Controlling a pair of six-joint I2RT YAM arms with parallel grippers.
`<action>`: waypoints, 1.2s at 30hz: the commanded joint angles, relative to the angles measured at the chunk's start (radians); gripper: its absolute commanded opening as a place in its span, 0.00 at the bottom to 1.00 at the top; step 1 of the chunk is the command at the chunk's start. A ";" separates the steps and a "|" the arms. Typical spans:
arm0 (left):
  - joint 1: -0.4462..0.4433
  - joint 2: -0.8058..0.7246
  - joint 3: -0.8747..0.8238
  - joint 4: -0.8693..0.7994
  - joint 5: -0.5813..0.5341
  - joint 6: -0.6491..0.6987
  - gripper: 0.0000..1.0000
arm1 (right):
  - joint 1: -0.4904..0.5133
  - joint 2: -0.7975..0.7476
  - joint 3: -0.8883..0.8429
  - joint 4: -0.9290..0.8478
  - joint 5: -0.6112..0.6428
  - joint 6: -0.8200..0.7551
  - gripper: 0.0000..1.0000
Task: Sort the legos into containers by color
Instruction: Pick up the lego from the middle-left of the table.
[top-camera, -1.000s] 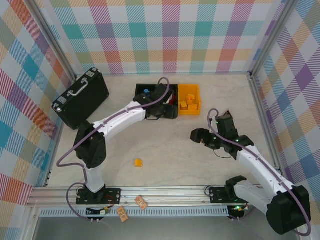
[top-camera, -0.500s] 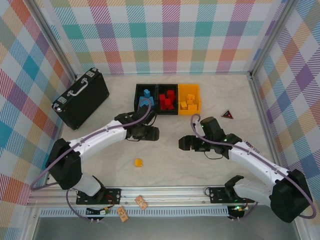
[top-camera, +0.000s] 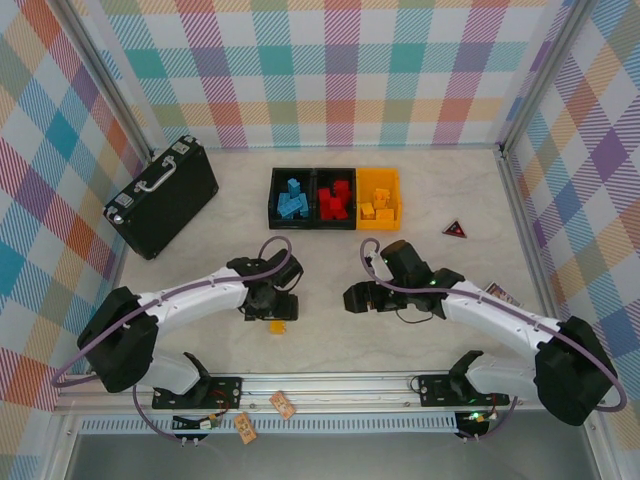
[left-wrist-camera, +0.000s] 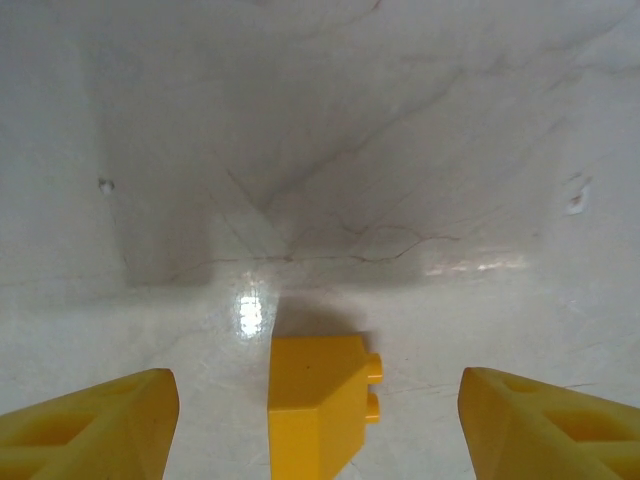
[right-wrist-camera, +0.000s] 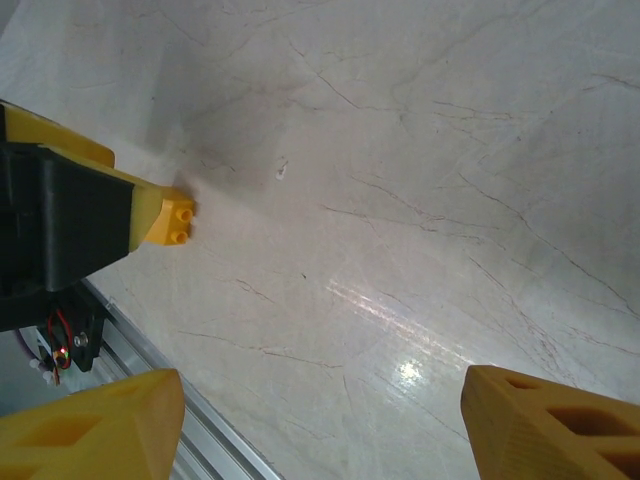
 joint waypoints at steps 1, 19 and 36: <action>-0.030 0.024 -0.031 0.012 0.006 -0.078 0.74 | 0.008 0.009 0.041 0.019 0.010 0.001 0.74; -0.085 0.119 -0.052 0.072 0.007 -0.111 0.49 | 0.008 0.044 0.050 0.024 0.037 -0.008 0.73; -0.087 0.164 0.176 0.002 -0.060 -0.021 0.20 | -0.005 -0.069 0.020 -0.017 0.159 0.042 0.74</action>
